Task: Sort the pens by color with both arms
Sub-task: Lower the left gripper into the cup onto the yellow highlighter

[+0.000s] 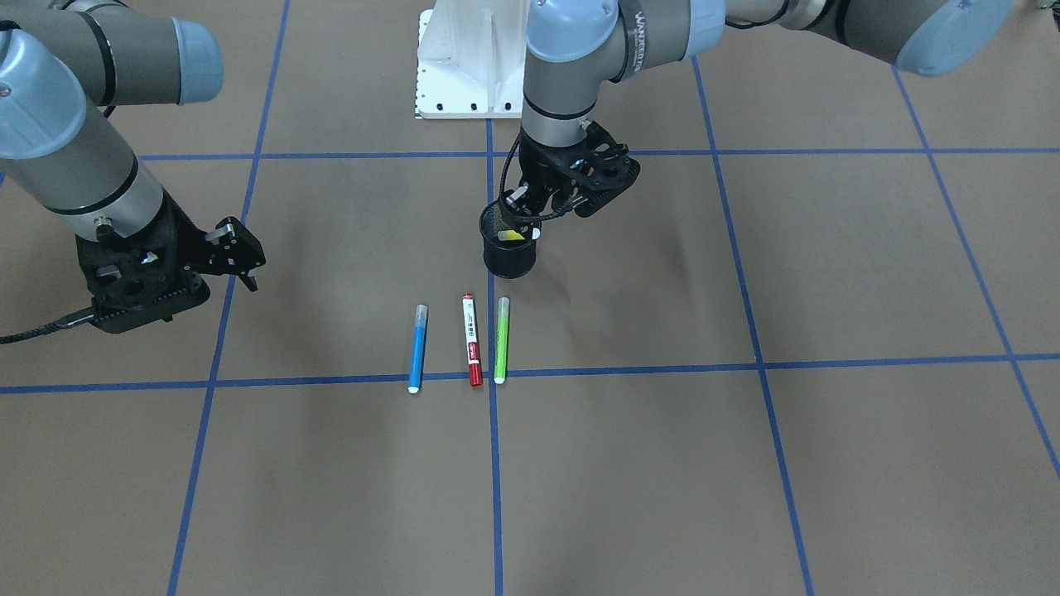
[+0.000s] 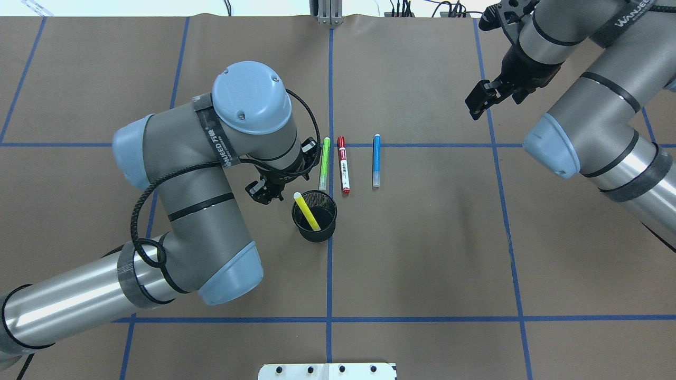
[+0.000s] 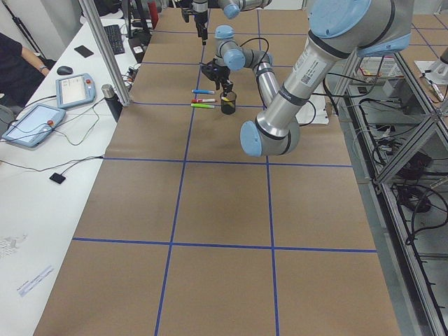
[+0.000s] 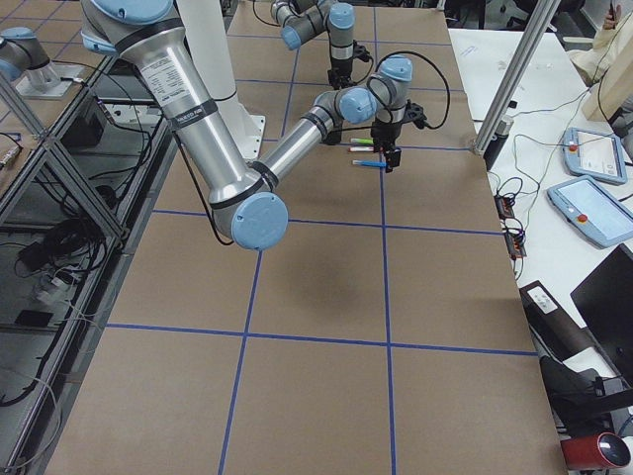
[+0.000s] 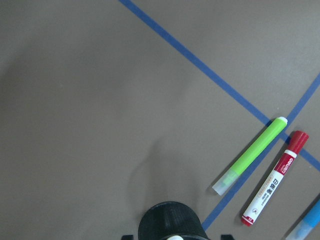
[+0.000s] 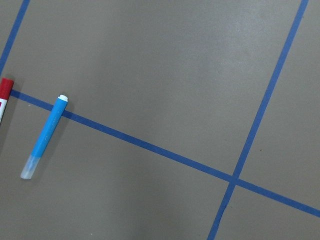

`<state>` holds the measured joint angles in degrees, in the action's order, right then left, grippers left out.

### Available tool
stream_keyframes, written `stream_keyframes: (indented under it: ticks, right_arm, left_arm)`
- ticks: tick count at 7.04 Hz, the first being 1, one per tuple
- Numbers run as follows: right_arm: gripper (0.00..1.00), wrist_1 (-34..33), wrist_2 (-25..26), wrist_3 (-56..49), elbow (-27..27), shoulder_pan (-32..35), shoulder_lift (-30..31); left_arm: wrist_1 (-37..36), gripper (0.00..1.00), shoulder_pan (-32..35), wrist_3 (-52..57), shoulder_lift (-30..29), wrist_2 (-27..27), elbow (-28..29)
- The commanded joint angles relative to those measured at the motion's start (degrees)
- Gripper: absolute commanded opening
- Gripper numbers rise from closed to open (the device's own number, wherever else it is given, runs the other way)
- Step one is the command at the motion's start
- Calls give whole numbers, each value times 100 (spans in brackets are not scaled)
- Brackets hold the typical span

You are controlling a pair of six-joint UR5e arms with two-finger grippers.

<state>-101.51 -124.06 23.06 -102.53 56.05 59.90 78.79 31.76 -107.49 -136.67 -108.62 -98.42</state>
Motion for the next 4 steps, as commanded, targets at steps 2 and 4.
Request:
stream_keyframes:
  ticks: [2, 4]
  right_arm:
    - [99, 0, -136, -65, 5, 81, 13]
    - [99, 0, -136, -65, -4, 81, 13]
  left_arm:
    - [-389, 66, -47, 436, -439, 60, 499]
    - [-575, 66, -29, 598, -457, 139, 508]
